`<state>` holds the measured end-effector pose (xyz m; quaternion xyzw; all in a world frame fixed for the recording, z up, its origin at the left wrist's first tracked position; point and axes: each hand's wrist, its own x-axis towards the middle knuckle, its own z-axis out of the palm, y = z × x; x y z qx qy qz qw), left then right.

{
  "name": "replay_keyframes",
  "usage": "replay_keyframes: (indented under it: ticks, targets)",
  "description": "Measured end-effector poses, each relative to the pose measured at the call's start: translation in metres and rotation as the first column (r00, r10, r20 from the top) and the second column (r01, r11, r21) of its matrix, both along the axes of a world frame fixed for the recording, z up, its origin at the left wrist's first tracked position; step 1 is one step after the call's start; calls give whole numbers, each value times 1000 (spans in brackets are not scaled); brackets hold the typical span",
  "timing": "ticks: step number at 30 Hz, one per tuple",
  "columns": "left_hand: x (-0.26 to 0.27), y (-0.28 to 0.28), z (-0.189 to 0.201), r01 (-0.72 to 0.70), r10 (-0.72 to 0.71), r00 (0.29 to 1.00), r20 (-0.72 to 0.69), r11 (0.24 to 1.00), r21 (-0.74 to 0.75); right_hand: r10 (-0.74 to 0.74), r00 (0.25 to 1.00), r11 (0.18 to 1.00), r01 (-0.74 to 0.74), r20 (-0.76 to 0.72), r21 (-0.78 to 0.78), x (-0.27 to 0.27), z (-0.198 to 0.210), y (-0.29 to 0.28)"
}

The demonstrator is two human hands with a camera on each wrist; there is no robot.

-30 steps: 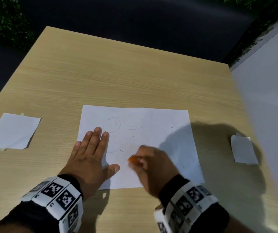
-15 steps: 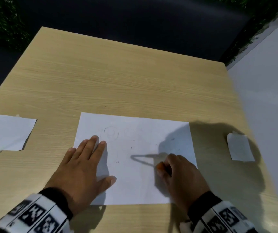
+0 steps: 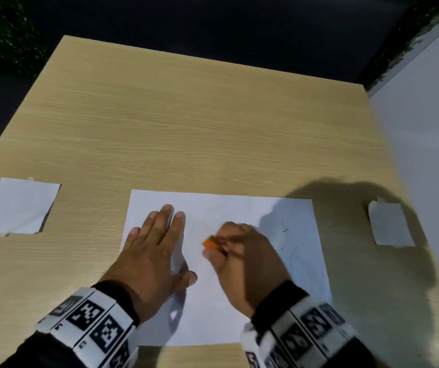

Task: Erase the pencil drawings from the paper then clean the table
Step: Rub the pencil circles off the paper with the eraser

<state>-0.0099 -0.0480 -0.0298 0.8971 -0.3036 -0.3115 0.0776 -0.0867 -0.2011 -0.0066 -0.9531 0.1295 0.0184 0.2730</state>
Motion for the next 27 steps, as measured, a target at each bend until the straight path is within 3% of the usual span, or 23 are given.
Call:
replay_keyframes:
  ticks: [3, 6, 7, 9, 11, 13, 15, 17, 20, 23, 25, 27]
  targets:
    - [0, 2, -4, 16, -15, 1000, 9, 1000, -23, 52, 993, 998, -47, -104, 49, 21, -15, 9]
    - [1, 4, -3, 18, -18, 1000, -23, 1000, -13, -43, 999, 991, 43, -6, 124, 27, -18, -14]
    - [1, 4, -3, 29, -29, 999, -24, 1000, -8, -103, 995, 994, 103, 10, 26, 29, -17, -25]
    - [1, 5, -5, 45, -45, 999, -19, 999, 6, -248, 957, 968, 238, -148, -83, 30, -12, -46]
    - [2, 5, -5, 52, -52, 999, -12, 998, 28, -277, 927, 961, 262, -251, -93, 31, -8, -50]
    - [1, 4, -5, 46, -45, 999, -20, 998, 32, -216, 947, 976, 206, -239, -69, 30, -6, -36]
    - [2, 5, -4, 36, -36, 999, -8, 999, 7, -40, 981, 996, 53, -192, 66, 26, -7, -11]
    - [2, 5, -5, 45, -45, 999, 1, 999, -7, 68, 985, 995, -57, -157, 76, 21, -10, -2]
    - [2, 6, -5, 51, -51, 999, -16, 999, 1, -117, 963, 991, 99, -244, -84, 27, -10, -35]
    - [2, 6, -5, 56, -56, 998, -10, 998, 21, -275, 938, 950, 232, -211, -208, 28, -2, -63]
    - [2, 5, -6, 56, -55, 998, -12, 998, 28, -193, 959, 973, 161, -206, -163, 27, -1, -50]
    - [2, 5, -5, 59, -59, 998, 2, 998, 31, -14, 980, 998, 1, -198, -66, 23, -9, -23]
